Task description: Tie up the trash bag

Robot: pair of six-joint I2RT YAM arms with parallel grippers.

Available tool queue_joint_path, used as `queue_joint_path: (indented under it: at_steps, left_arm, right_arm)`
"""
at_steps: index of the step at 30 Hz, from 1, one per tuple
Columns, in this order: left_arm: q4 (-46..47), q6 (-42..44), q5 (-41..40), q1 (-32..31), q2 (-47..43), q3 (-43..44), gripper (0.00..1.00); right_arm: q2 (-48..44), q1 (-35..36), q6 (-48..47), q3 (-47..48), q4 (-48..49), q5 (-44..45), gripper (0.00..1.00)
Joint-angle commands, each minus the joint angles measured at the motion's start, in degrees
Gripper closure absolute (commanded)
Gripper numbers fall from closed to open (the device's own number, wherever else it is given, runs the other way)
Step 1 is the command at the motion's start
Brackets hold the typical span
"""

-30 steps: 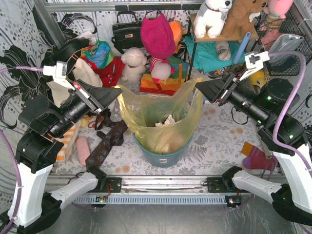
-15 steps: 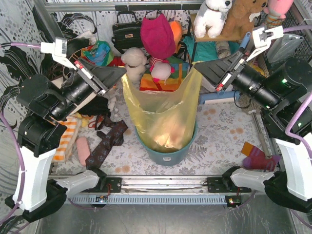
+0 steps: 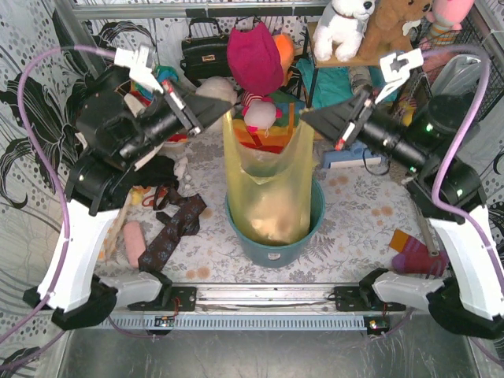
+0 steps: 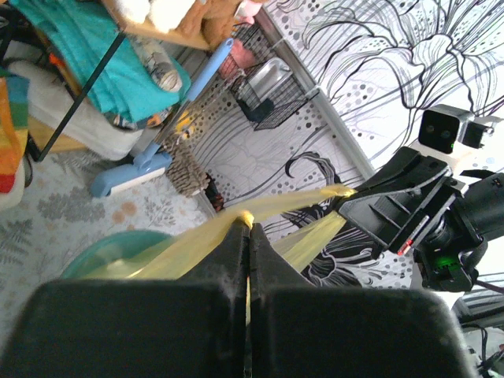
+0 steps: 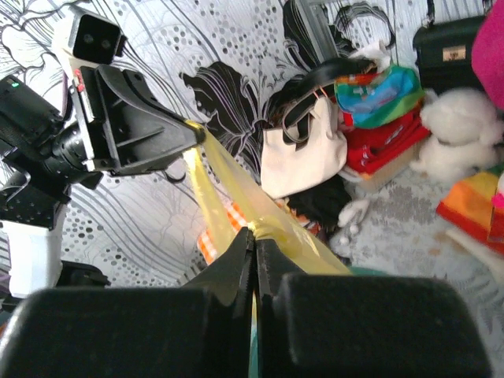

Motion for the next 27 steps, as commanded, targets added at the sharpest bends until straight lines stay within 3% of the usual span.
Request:
queue_joint_path:
  at_steps: [1, 3, 9, 13, 17, 23, 25, 27]
  left_arm:
    - [2.8, 2.8, 2.1, 0.4, 3.4, 12.4, 1.0]
    - [3.4, 2.5, 2.4, 0.4, 2.9, 11.0, 1.0]
    - [10.5, -0.4, 3.4, 0.8, -2.6, -7.0, 1.0]
    - [11.6, -0.4, 4.9, 1.8, -0.8, -8.1, 1.0]
    - [10.9, 0.2, 8.7, 5.7, 4.5, -0.2, 1.0]
    - [10.5, -2.9, 18.5, 12.0, 16.2, 18.2, 1.0]
    - [13.7, -5.5, 21.4, 12.1, 16.2, 17.5, 1.0]
    - [21.4, -8.8, 24.0, 12.1, 12.3, 8.4, 1.0]
  right_arm:
    - [6.1, -0.1, -2.6, 15.2, 1.1, -2.6, 1.0]
    - [5.3, -0.1, -2.9, 14.7, 0.5, -2.4, 1.0]
    - [-5.3, -0.1, -0.1, -8.0, 6.2, 2.2, 1.0]
    - [-7.5, -0.1, 0.6, -15.8, 9.7, 4.1, 1.0]
    - [-3.4, -0.1, -3.2, -10.5, 9.9, 7.3, 1.0]
    - [7.6, -0.1, -8.1, 9.6, 5.2, 5.6, 1.0]
    - [8.0, -0.1, -7.3, 10.9, 5.2, 4.4, 1.0]
    - [6.0, -0.1, -5.8, 7.7, 6.3, 3.6, 1.0]
